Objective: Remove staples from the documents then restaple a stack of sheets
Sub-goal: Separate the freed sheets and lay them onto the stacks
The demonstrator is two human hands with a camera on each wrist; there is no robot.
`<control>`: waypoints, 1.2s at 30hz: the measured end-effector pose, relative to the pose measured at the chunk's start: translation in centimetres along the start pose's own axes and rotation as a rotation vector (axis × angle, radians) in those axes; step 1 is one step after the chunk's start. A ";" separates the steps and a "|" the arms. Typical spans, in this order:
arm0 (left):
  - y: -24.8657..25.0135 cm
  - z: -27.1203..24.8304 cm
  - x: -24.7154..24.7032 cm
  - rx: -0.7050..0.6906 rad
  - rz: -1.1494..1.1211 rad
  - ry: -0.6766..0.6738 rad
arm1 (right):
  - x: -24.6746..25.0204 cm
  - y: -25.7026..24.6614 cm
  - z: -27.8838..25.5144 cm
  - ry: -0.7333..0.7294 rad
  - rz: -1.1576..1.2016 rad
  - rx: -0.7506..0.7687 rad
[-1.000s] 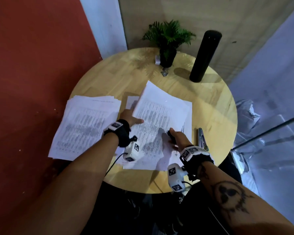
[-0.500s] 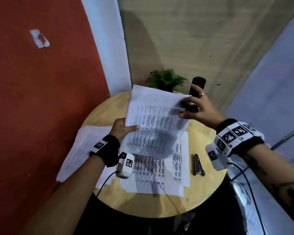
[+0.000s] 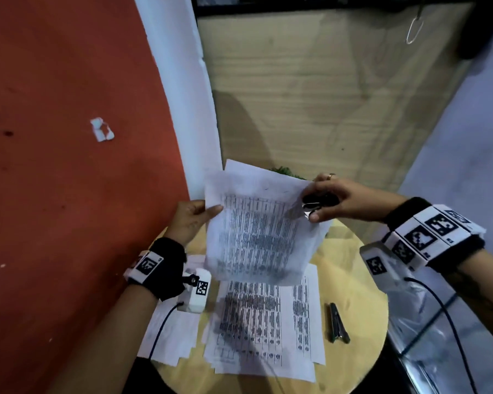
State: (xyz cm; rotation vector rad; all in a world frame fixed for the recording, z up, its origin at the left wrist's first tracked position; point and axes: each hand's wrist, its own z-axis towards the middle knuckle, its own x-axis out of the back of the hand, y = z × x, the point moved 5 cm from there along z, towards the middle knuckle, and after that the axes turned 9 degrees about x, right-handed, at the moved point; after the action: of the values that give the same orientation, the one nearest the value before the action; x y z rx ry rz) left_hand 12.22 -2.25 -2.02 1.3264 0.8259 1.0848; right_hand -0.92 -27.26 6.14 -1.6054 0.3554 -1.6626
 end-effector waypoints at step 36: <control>13.5 -2.2 -4.8 -0.140 0.596 -0.348 | -3.0 -9.8 1.3 0.525 -0.623 0.477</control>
State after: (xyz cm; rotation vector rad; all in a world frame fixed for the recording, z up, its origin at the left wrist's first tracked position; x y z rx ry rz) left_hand 6.75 -7.01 10.49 1.6274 0.0847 1.2834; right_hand -3.33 -18.33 10.86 -0.9456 -0.3157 -2.4140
